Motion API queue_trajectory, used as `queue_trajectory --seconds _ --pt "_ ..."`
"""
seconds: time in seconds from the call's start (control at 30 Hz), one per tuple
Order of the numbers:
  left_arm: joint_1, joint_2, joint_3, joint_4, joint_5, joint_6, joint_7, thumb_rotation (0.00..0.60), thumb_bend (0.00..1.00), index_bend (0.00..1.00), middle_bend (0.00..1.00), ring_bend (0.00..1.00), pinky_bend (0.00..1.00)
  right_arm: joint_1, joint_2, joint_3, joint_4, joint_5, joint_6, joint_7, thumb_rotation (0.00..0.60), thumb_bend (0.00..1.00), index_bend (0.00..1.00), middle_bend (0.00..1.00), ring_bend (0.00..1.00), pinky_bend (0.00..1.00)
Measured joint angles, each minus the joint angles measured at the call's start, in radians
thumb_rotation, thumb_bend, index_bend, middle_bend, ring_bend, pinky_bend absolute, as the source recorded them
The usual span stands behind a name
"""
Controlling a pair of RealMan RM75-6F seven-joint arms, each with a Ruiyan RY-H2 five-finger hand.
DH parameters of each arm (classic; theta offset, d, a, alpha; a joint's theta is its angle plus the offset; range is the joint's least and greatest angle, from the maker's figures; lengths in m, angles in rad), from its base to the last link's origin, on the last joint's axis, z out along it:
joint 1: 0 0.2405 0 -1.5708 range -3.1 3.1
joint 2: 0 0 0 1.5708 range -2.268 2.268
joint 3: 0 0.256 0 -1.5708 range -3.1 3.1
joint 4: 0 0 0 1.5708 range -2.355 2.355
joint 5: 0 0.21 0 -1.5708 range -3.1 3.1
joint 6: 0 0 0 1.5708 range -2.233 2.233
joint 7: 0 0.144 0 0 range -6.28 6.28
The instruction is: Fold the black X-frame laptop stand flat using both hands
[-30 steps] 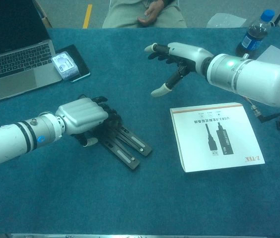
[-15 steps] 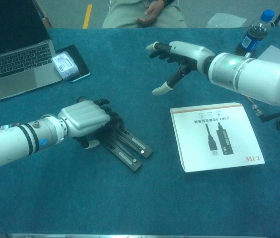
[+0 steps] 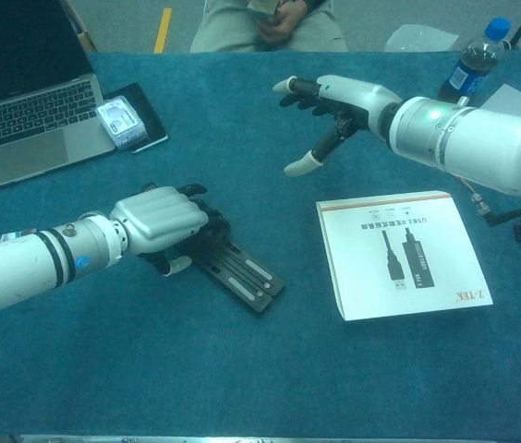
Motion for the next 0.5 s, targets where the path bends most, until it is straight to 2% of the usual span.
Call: queue_trajectory --seconds 0.4,0.5 --pt "0.006 0.022 -0.014 -0.005 0.018 -0.01 -0.053 0.6 0.44 0.2 0.52 0.21 0.0 0.007 -0.006 0.001 0.003 0.008 0.002 -0.006 0.6 0.0 0.0 0.09 0.0 0.0" --pt "0.005 0.025 -0.013 -0.004 0.015 -0.015 -0.052 0.6 0.44 0.16 0.44 0.18 0.0 0.007 -0.006 0.0 0.004 0.012 0.002 -0.007 0.6 0.0 0.0 0.09 0.0 0.0"
